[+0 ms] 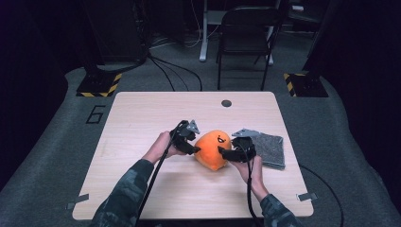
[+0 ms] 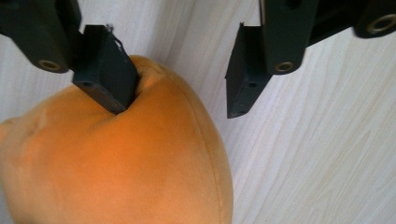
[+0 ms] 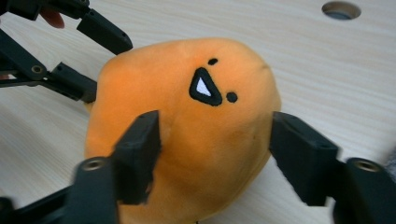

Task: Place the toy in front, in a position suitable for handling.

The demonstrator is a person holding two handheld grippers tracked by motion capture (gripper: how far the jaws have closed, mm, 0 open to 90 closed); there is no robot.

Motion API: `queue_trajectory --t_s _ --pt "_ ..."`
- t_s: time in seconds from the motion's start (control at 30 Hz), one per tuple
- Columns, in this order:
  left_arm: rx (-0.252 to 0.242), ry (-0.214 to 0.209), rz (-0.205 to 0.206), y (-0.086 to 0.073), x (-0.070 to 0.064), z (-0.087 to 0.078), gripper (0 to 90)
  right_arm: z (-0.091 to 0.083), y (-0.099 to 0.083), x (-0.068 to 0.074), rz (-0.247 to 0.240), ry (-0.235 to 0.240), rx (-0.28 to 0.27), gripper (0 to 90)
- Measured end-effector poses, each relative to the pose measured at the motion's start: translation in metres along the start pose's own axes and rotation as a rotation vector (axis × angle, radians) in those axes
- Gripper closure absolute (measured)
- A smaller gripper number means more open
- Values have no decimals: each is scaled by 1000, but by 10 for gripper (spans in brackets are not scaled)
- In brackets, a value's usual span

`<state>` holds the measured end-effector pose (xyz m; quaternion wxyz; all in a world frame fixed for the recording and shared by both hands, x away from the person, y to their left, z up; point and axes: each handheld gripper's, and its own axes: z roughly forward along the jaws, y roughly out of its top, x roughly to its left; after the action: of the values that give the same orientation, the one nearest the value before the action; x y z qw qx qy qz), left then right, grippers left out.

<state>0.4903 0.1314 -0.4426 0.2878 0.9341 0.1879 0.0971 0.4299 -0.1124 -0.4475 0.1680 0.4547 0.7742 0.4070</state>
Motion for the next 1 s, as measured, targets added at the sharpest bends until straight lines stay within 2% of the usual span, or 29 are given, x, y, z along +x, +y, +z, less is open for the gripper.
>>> queue_trajectory --t_s 0.03,0.07,0.1,0.17,0.23,0.27,0.33,0.43,0.47,0.5,0.53,0.57,0.6,0.67,0.7,0.73,0.77,0.8,0.83,0.9,0.93,0.97,1.0 --pt "-6 -2 -14 -2 1 -2 328 -5 3 -6 -39 28 13 208" --pt "-15 -8 -21 -5 2 -4 328 -5 3 -6 -39 28 13 208" --pt "-34 -12 -42 -10 4 -8 250 -8 6 -14 -65 82 13 150" --pt "-73 1 -75 -16 3 -12 222 -9 11 -23 -96 138 30 116" --pt "-73 -5 -82 -19 3 -14 167 -7 15 -30 -120 168 55 57" --pt "-86 7 -87 -22 1 -16 167 -7 15 -30 -120 168 55 57" --pt "-112 8 -113 -29 -5 -19 156 -6 20 -32 -173 184 67 38" --pt "-152 22 -143 -44 -18 -25 126 -3 27 -29 -239 198 76 14" --pt "-175 42 -157 -49 -23 -26 117 -1 30 -27 -261 192 81 10" --pt "-178 63 -175 -60 -33 -31 90 2 34 -21 -294 201 84 7" --pt "-178 63 -175 -60 -33 -31 80 2 34 -21 -294 201 84 7" --pt "-186 98 -191 -73 -42 -35 74 8 38 -11 -344 196 98 6" --pt "-186 98 -191 -73 -42 -35 71 8 38 -11 -344 196 98 6" --pt "-217 124 -234 -87 -49 -39 66 17 40 1 -405 177 126 10" --pt "-243 122 -298 -102 -53 -41 62 20 40 4 -426 182 139 15" --pt "-242 131 -312 -108 -56 -41 65 23 40 8 -430 169 155 25" --pt "-242 131 -312 -108 -56 -41 70 23 40 8 -430 169 155 25" --pt "-210 155 -329 -120 -63 -39 70 31 39 11 -460 172 175 50" --pt "-196 157 -343 -126 -65 -39 74 34 38 13 -473 161 188 85" --pt "-198 171 -387 -138 -69 -39 76 37 36 12 -459 155 198 143" --pt "-198 171 -387 -138 -69 -39 77 38 35 11 -462 152 198 167" --pt "-200 180 -418 -148 -73 -43 81 39 34 11 -470 141 207 197" --pt "-200 180 -418 -148 -73 -43 84 39 34 11 -470 141 207 197"
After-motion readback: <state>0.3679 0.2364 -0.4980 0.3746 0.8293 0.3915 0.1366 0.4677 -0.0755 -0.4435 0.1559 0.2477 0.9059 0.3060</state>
